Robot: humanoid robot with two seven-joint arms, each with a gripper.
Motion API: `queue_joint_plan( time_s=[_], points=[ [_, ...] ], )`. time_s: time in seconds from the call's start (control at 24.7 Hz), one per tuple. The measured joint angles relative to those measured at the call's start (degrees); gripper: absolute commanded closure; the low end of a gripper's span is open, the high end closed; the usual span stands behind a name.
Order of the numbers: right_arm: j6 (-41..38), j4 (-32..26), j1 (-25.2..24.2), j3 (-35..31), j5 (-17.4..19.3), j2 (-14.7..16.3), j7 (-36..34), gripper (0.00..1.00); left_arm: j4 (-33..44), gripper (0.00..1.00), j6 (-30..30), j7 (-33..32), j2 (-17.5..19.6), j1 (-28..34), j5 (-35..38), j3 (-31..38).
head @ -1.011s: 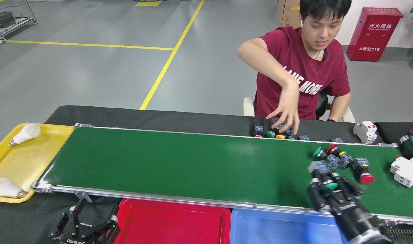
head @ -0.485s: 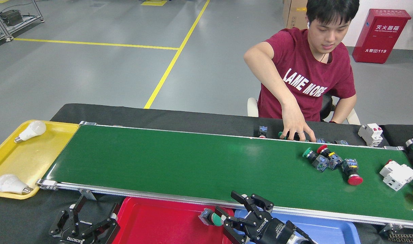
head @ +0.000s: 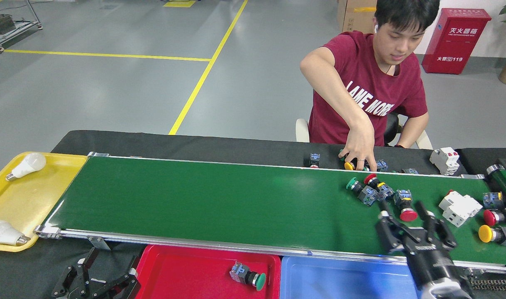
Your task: Pick switch part from conveyor to tray
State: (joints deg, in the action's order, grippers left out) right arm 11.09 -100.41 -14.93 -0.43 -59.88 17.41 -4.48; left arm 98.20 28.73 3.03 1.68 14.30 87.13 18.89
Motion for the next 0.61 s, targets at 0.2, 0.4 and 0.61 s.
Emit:
queue_joint_plan(
  time_s=[0.2,0.4,0.61],
  points=[
    [2.54,-0.07,-7.08,0.07,0.01,1.08,-5.76,0.03,0.00,0.00,-0.05,0.01,0.00,0.02,0.00,0.01],
    [2.74,-0.18,-6.34,0.61,0.01,1.07,-6.86,0.03,-0.07,0.00,-0.05,0.01,0.00,-0.06,0.00,-0.07],
    [5.72,1.34,1.15,8.49,-0.19,1.06,-2.86,0.04,-0.28,0.00,-0.06,-0.08,0.00,-2.47,0.03,-1.34]
  ],
)
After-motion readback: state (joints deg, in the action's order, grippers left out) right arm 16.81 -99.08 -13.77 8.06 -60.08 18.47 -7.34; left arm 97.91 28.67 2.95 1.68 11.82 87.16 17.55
